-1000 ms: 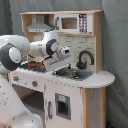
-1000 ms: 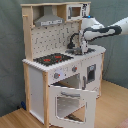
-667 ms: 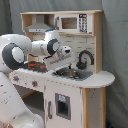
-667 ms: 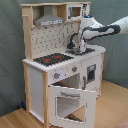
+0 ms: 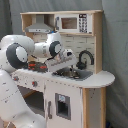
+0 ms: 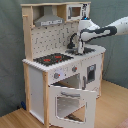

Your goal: Play with the kitchen

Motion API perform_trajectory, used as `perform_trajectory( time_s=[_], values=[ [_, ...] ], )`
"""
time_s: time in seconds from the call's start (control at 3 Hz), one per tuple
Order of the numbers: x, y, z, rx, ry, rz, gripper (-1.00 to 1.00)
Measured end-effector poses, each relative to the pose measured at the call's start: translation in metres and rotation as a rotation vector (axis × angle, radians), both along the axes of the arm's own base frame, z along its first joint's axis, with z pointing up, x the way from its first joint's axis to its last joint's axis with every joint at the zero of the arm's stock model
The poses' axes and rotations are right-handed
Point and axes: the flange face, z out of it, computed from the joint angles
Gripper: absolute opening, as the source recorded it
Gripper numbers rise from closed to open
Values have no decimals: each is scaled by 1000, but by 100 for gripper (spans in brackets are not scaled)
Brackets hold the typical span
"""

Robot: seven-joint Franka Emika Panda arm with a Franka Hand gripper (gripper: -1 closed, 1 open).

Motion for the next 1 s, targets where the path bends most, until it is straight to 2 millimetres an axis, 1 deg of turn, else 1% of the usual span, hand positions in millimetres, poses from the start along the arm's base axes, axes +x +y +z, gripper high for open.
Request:
perform_trajectory(
  time_s=[0.33, 0.67, 1.0],
  values=[
    [7, 2, -11, -5, 17, -3, 100],
    [10, 10, -18, -19, 68, 29, 100],
    [15, 12, -21, -29, 101, 68, 100]
  ],
)
